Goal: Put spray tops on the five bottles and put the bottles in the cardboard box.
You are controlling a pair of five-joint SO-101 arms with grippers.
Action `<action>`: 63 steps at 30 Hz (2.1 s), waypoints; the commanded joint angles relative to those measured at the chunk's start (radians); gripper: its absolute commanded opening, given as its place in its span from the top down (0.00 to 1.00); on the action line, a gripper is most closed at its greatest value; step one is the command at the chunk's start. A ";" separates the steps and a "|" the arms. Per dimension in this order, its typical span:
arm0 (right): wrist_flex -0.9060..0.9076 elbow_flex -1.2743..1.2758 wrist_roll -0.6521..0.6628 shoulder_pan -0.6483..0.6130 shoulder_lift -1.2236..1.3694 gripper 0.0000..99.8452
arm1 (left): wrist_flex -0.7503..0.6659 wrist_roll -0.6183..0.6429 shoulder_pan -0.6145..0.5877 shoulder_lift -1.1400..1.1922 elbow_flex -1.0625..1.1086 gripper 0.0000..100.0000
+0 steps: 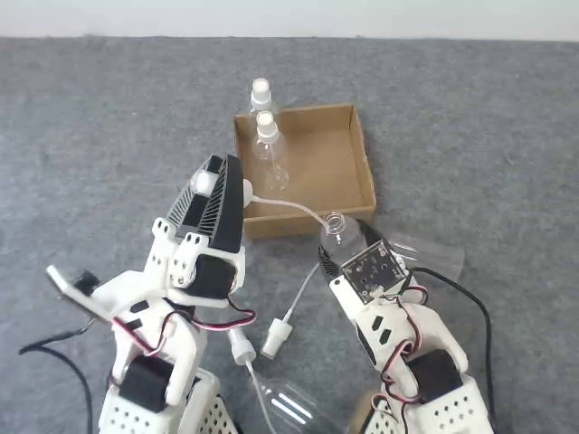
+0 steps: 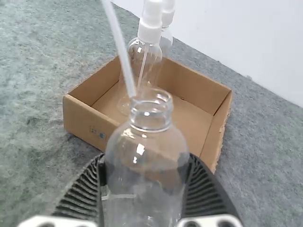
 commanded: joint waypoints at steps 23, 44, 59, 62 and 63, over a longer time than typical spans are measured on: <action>-0.018 0.000 0.060 -0.030 -0.016 0.99 | 0.046 -0.077 0.106 -0.015 0.068 0.99; -0.027 0.014 0.055 -0.036 -0.016 0.99 | 0.063 -0.100 0.255 -0.014 0.150 0.99; -0.021 0.008 0.058 -0.038 -0.016 0.99 | 0.068 -0.221 0.270 -0.017 0.177 0.99; -0.027 0.006 0.060 -0.038 -0.018 0.99 | 0.068 -0.230 0.270 -0.017 0.177 0.99; -0.028 0.006 0.060 -0.038 -0.018 0.99 | 0.068 -0.230 0.272 -0.017 0.179 0.99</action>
